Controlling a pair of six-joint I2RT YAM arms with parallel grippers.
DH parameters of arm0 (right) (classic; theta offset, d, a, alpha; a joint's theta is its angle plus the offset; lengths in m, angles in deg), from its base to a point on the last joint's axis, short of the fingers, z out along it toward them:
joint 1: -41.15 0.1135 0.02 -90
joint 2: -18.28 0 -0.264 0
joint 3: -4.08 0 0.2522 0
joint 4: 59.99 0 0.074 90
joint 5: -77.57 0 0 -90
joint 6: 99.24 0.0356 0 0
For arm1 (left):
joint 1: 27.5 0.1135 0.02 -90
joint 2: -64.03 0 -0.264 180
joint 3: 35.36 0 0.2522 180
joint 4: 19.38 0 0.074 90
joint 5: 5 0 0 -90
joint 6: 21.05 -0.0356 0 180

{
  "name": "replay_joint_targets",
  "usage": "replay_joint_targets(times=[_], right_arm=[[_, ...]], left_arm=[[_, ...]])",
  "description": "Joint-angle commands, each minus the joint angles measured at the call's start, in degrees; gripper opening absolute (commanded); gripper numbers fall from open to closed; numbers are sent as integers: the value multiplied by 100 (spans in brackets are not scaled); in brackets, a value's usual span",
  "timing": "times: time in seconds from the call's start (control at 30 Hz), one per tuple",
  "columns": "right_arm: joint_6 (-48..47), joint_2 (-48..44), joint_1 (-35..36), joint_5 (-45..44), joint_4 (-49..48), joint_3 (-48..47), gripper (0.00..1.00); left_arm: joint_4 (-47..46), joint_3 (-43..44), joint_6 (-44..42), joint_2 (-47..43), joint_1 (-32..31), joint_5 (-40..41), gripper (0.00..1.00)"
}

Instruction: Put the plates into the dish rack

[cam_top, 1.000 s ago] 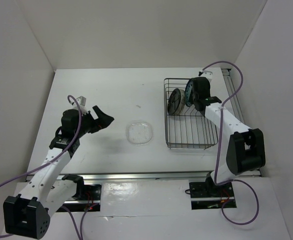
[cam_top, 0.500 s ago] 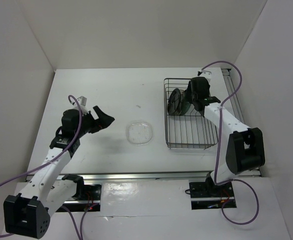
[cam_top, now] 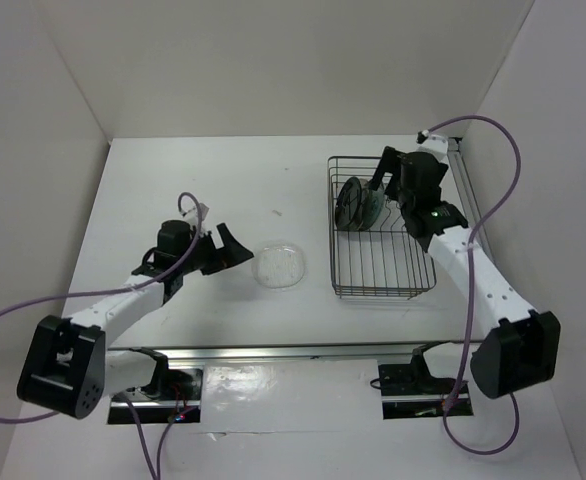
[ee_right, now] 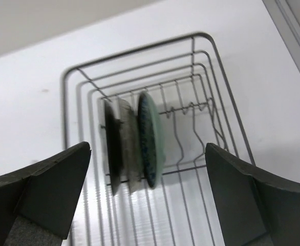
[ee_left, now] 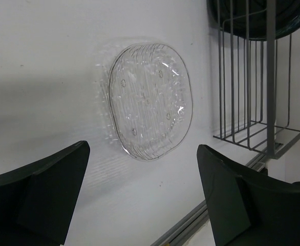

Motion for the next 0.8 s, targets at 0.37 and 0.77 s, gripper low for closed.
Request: replay_joint_targets(times=[0.37, 0.77], right_arm=[[103, -941, 288, 897, 25, -52, 100], [103, -1241, 341, 1073, 26, 0, 100]], left_arm=[[114, 1109, -161, 2063, -1045, 1648, 92], [203, 1583, -56, 2899, -1414, 1974, 19]])
